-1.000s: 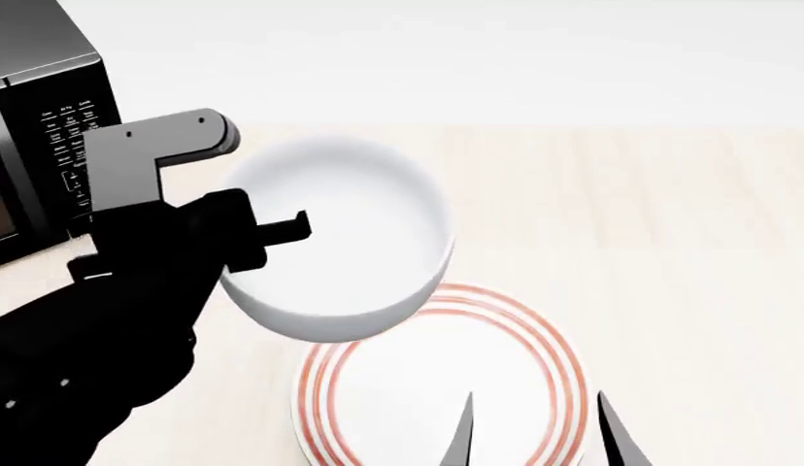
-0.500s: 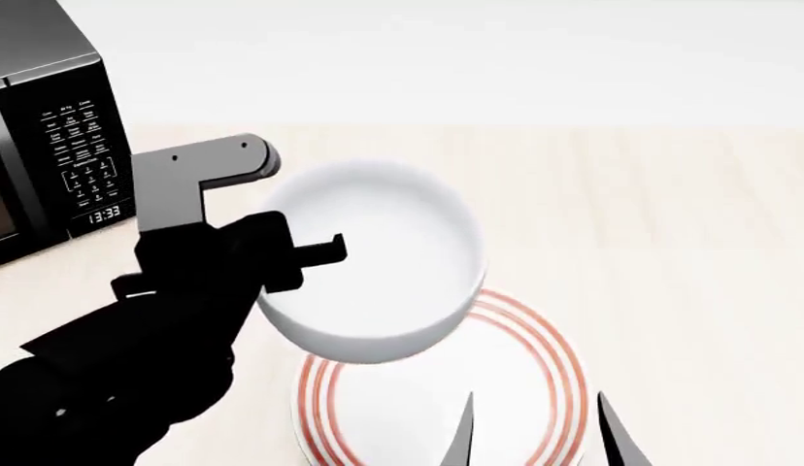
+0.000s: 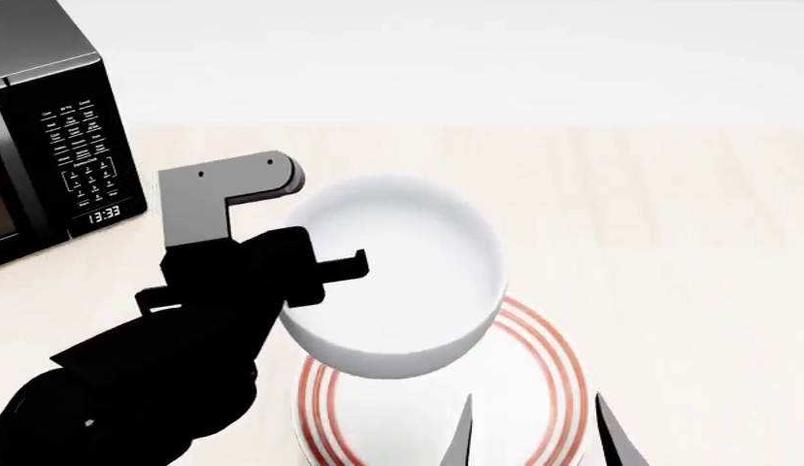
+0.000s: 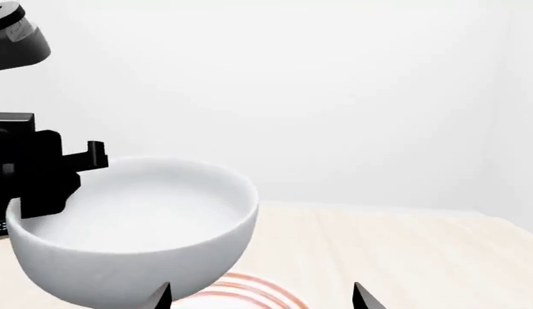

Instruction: Pick up the white bowl and put it on the plate.

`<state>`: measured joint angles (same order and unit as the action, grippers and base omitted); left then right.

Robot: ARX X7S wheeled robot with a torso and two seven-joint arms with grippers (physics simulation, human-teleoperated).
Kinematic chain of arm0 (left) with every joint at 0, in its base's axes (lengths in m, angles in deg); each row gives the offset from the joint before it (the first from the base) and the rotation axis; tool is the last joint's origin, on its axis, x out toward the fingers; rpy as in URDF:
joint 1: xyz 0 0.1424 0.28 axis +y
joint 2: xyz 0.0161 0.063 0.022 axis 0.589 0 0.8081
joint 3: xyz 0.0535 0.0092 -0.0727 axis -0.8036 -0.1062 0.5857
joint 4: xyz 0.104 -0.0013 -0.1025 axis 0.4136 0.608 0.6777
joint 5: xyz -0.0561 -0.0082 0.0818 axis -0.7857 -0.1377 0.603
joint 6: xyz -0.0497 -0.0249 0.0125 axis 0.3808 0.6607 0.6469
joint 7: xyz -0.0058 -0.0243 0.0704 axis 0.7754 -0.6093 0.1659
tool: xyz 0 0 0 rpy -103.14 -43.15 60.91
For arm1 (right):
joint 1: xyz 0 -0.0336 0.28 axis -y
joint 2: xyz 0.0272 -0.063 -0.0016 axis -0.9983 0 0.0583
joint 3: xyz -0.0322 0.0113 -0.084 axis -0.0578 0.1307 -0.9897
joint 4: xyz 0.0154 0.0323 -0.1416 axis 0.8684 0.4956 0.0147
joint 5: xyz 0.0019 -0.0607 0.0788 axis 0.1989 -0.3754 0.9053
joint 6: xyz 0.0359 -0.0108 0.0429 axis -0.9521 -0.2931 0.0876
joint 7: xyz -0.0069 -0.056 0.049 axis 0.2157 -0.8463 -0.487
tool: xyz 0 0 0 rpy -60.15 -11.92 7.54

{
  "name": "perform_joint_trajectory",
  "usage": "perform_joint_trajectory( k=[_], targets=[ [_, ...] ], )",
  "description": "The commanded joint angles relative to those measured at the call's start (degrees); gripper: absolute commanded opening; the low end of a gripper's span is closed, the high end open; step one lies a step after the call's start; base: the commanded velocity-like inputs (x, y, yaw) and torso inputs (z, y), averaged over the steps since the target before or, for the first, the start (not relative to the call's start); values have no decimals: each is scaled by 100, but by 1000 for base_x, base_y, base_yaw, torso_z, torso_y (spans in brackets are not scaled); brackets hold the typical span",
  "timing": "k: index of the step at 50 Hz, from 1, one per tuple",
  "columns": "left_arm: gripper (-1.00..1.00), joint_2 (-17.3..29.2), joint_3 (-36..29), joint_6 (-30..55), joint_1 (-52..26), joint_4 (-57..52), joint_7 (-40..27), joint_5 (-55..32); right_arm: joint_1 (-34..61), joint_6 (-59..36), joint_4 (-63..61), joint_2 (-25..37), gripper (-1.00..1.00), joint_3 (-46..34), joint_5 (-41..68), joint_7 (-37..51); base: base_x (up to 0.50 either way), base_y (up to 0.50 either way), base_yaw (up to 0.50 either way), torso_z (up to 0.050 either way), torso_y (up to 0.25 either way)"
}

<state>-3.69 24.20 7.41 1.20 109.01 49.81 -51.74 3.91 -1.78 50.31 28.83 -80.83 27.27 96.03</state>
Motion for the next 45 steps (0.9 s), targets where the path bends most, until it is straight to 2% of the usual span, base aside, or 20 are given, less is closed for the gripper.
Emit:
perform_joint_trajectory(
  k=[1, 45],
  targets=[
    [-100, -147, -163, -212, -56, 33, 104, -60, -2, 45, 25, -112, 100, 104, -131, -90, 0, 0, 0, 0, 0],
    [-100, -191, -1554, -1467, -389, 748, -220, -937, 17, 82, 61, -74, 100, 54, -81, -52, 0, 0, 0, 0, 0]
  ],
)
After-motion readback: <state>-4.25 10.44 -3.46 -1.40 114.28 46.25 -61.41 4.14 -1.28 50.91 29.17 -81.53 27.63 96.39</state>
